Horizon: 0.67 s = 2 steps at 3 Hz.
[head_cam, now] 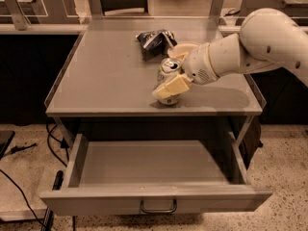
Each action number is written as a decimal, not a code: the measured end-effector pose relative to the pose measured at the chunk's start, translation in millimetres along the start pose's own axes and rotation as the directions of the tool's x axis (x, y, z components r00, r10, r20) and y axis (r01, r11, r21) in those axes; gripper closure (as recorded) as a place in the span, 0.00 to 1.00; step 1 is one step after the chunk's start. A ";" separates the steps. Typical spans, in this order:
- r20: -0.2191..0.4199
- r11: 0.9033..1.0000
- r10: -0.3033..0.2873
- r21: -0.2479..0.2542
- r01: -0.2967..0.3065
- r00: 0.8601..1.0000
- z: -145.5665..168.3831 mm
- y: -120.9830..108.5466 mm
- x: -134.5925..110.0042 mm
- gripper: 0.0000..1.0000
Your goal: Place 7up can into top drawer
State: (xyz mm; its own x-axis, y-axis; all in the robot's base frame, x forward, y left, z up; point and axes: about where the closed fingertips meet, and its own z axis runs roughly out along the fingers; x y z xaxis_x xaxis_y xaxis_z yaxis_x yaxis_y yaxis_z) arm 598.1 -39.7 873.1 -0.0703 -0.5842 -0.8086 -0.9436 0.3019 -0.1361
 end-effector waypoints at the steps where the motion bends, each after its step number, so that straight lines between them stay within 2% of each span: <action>1: 0.000 1.000 0.000 0.000 0.000 1.000 0.0 0.0 0.0 0.62; 2: 0.000 1.000 0.000 0.000 0.000 1.000 0.0 0.0 0.0 0.86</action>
Offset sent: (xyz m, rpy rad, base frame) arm 0.0000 0.0000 0.0000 0.0000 0.0000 0.0000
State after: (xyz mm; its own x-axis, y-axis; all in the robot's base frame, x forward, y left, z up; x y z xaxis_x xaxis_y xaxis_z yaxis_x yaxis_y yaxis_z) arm 598.1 -39.6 873.1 -0.0703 -0.5842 -0.8086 -0.9436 0.3019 -0.1361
